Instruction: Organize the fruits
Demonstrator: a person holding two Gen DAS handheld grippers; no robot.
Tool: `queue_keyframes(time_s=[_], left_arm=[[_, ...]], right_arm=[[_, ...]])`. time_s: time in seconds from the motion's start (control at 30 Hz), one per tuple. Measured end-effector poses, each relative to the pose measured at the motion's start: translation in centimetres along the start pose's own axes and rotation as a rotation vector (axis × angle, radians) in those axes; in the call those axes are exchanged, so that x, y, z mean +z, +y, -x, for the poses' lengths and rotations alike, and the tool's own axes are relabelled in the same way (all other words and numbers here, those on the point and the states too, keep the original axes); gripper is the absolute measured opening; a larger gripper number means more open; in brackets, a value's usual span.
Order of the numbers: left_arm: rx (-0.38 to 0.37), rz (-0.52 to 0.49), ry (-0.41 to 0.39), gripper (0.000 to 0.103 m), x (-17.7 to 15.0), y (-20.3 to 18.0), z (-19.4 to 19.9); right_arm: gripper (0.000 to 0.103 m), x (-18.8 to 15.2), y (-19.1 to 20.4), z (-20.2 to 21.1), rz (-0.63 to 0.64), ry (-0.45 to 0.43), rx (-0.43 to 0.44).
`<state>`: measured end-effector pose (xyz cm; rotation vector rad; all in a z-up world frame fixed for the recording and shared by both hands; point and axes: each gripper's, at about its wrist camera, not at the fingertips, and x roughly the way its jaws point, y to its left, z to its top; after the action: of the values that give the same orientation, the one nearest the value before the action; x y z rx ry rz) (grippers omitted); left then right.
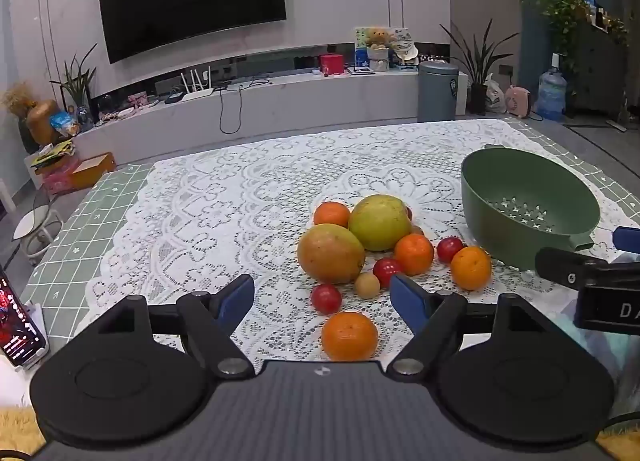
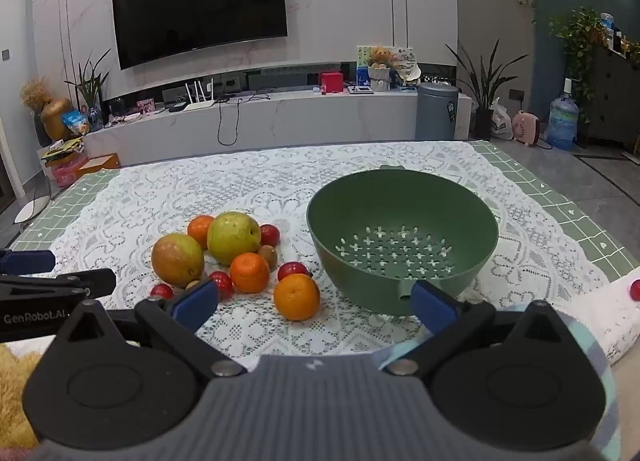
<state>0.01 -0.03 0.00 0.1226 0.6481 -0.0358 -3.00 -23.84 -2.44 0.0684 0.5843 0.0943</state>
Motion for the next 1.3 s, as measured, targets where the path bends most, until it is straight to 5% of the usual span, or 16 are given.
queue_keyframes(time_s=[1.3], left_arm=[[-0.003, 0.034, 0.025, 0.090, -0.2, 0.5, -0.1]], right_arm=[[0.099, -0.1, 0.1, 0.5, -0.004, -0.005, -0.001]])
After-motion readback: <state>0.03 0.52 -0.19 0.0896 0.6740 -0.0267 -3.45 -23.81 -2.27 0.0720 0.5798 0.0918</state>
